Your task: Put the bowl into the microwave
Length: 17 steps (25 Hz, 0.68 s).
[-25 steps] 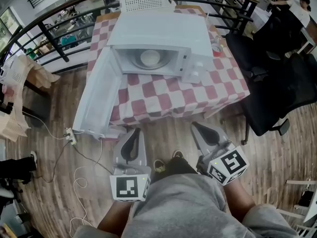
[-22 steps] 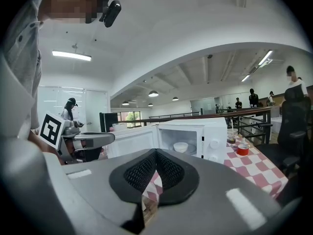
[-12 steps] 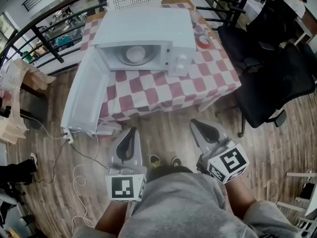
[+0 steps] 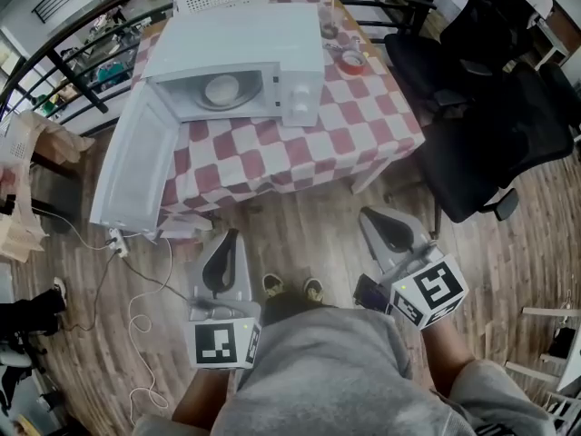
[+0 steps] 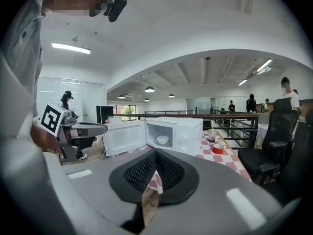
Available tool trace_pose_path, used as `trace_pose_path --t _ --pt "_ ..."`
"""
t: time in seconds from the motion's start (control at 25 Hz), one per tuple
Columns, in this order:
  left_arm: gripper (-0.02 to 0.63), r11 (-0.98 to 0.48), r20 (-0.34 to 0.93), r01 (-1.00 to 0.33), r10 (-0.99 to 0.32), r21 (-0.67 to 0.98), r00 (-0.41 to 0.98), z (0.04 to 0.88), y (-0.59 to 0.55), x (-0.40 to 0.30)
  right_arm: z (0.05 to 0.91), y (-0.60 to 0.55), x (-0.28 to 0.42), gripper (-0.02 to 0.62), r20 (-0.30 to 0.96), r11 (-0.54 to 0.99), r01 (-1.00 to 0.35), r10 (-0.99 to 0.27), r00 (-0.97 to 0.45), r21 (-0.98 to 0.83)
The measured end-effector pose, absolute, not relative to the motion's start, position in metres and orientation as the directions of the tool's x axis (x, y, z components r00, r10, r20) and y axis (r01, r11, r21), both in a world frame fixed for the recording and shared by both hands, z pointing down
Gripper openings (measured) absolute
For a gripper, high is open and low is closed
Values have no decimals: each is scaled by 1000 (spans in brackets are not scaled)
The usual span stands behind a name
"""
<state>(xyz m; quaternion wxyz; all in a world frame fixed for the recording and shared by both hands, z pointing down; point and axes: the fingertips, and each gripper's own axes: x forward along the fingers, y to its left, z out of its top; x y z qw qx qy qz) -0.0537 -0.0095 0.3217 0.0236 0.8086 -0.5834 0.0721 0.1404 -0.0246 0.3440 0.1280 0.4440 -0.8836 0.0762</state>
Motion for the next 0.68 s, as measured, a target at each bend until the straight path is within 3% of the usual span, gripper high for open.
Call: trace_pose_path --t 0.68 --pt "12 -284 143 -957 -951 -64 273 325 13 -32 345 -10 158 -2 256 617 -786 -756 -603 -29"
